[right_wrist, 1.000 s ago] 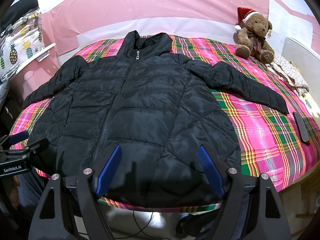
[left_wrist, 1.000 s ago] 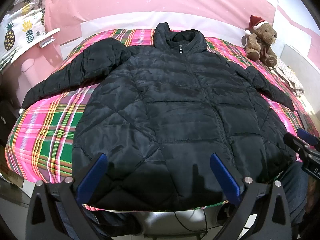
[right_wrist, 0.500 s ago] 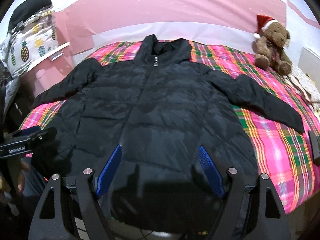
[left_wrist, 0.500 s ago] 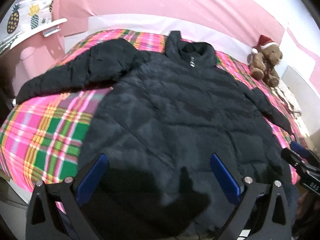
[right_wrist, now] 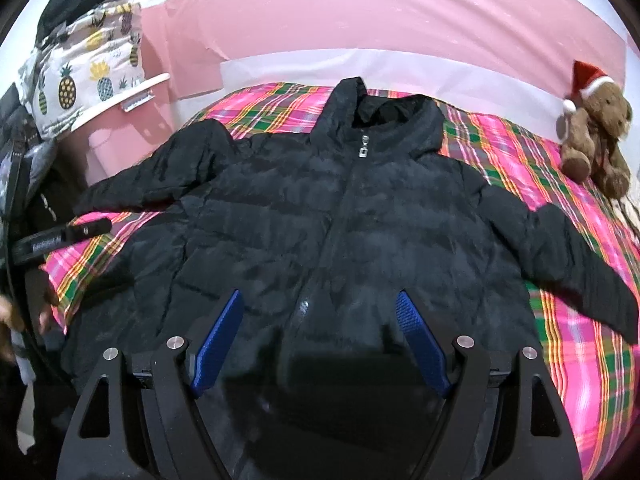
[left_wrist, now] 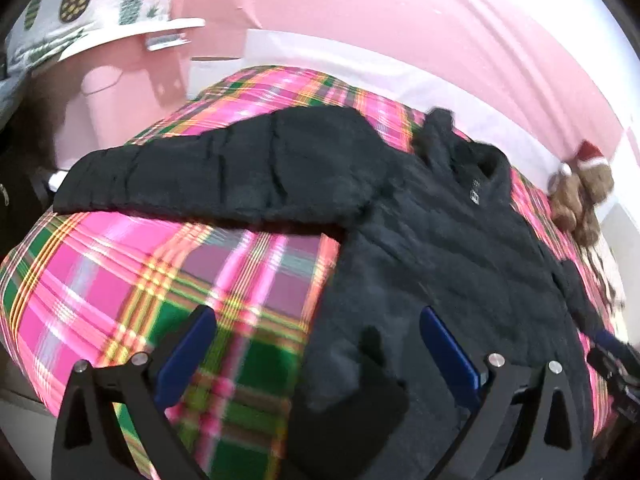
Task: Fold large clothes
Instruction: 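Grasp the jacket sleeve with the left tool and lift it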
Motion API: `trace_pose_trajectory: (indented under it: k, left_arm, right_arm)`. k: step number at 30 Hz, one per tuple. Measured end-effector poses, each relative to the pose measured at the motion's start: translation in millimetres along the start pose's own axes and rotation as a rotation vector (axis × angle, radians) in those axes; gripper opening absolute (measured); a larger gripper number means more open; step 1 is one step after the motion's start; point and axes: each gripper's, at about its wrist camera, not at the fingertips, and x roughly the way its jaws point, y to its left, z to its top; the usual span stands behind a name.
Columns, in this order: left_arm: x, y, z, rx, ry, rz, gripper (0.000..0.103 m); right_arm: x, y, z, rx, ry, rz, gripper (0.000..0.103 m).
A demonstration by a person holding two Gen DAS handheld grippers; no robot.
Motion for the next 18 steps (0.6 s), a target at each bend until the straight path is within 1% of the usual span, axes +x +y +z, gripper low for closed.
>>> trace_pose_trajectory:
  k: [3,5,7,13,18]
  left_arm:
    - [12.8,23.5,15.4,-0.053,-0.009,-0.001,0.103]
    - [23.0,39.5,24.8,-0.095,-0.009,0.024,0.103]
    - [34.4,57.1,33.6,-0.142,-0.002,0.009,0.103]
    - [63.0,104.3,52.6,-0.244,-0.021,0.073,0.101]
    - [87.9,140.1,66.3,-0.320,-0.028,0.127,0.096]
  right_arm:
    - [13.0,3.6,8.2,-0.028,0.014,-0.009,0.078]
    - [21.9,4.6,13.5,-0.037,0.023,-0.010,0.078]
    - [31.2,4.5,19.9,-0.039,0.032,-0.005,0.078]
    - [60.4,3.8,33.7,-0.054,0.061,-0.023,0.078]
    - [82.5,-1.7,33.6,-0.064,0.096,-0.061,0.078]
